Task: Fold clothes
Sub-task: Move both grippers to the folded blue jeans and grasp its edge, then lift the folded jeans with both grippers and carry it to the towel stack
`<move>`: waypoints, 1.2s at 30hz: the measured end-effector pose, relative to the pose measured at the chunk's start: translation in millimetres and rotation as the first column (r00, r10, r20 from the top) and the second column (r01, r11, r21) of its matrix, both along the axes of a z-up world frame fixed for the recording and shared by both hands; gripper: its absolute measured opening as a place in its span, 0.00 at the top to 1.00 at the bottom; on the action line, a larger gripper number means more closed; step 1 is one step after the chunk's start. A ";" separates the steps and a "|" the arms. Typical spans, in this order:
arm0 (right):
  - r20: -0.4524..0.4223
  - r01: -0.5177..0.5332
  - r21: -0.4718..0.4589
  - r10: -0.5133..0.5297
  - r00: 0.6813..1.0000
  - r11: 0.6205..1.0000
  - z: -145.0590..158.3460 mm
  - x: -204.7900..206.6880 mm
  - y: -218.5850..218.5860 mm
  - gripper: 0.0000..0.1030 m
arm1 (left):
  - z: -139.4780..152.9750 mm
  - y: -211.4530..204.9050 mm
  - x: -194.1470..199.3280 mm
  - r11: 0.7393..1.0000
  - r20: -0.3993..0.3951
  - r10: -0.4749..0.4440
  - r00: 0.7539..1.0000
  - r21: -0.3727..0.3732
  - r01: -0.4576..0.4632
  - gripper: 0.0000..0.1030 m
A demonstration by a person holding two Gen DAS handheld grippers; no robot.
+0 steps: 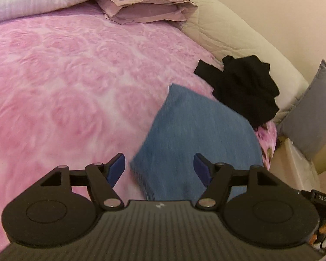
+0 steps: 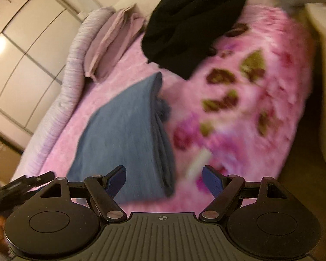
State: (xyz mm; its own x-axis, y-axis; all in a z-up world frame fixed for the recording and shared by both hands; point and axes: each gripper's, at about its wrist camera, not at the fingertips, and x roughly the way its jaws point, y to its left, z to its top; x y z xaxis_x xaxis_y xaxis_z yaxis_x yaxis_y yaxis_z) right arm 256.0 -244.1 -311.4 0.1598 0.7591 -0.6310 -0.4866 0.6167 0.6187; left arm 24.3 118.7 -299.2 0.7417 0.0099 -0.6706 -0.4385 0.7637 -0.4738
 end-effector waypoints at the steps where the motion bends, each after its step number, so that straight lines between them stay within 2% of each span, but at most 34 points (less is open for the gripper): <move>1: -0.026 -0.018 0.008 0.018 1.000 1.000 -3.4 13.0 8.4 0.22 | -4.3 8.9 8.0 1.000 0.007 -0.013 1.000 -0.024 0.013 0.37; 5: -0.109 -0.057 -0.003 0.056 0.992 0.998 -22.2 50.1 40.2 0.22 | -24.5 39.2 35.6 0.991 0.012 -0.060 0.998 -0.120 0.061 0.37; 10: -0.211 -0.082 -0.005 0.079 0.974 0.997 -50.0 79.6 67.1 0.22 | -52.6 58.0 56.7 0.972 -0.001 -0.097 0.995 -0.214 0.095 0.37; 14: -0.246 -0.099 0.017 0.100 0.964 0.995 -53.5 89.0 70.0 0.23 | -74.4 65.8 64.6 0.941 0.019 -0.110 0.994 -0.319 0.111 0.37; 17: -0.258 -0.097 0.023 0.100 0.961 0.995 -54.9 90.0 69.5 0.32 | -85.4 65.9 72.7 0.923 0.037 -0.118 0.992 -0.366 0.123 0.37; 19: -0.295 -0.088 0.050 0.099 0.950 0.995 -58.4 92.8 68.8 0.43 | -90.8 65.6 78.1 0.907 0.059 -0.118 0.991 -0.399 0.132 0.37; 21: -0.358 -0.068 0.084 0.094 0.929 0.994 -65.4 96.8 70.0 0.44 | -95.9 64.9 84.9 0.887 0.079 -0.121 0.989 -0.438 0.144 0.37; 24: -0.390 -0.060 0.116 0.101 0.915 0.991 -73.9 99.5 76.0 0.45 | -100.7 60.0 96.2 0.873 0.089 -0.136 0.987 -0.460 0.162 0.38; 26: -0.403 -0.055 0.131 0.104 0.910 0.990 -76.9 101.4 79.5 0.45 | -104.1 55.7 103.8 0.859 0.104 -0.153 0.983 -0.478 0.184 0.50; 27: -0.405 -0.054 0.136 0.106 0.908 0.989 -77.8 102.4 81.3 0.45 | -105.8 52.7 107.5 0.850 0.111 -0.162 0.981 -0.489 0.196 0.50; 30: -0.403 -0.050 0.153 0.109 0.909 0.987 -79.8 105.0 86.1 0.50 | -105.6 43.3 116.6 0.872 0.106 -0.179 0.978 -0.444 0.208 0.49; 33: -0.400 -0.039 0.194 0.116 0.909 0.980 -84.4 105.9 86.2 0.59 | -107.4 42.5 117.7 0.871 0.121 -0.177 0.977 -0.442 0.213 0.55; 36: -0.394 -0.039 0.224 0.127 0.910 0.974 -85.9 104.6 84.4 0.65 | -106.2 43.9 114.1 0.872 0.155 -0.191 0.969 -0.426 0.240 0.65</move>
State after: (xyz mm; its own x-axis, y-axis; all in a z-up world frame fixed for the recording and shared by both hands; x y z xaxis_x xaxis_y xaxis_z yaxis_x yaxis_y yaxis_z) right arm 360.5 -159.6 -397.2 -0.1443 0.8785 -0.4554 -0.2124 0.4220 0.8814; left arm 138.4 162.6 -405.4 0.7574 -0.4347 -0.4873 -0.2165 0.5369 -0.8154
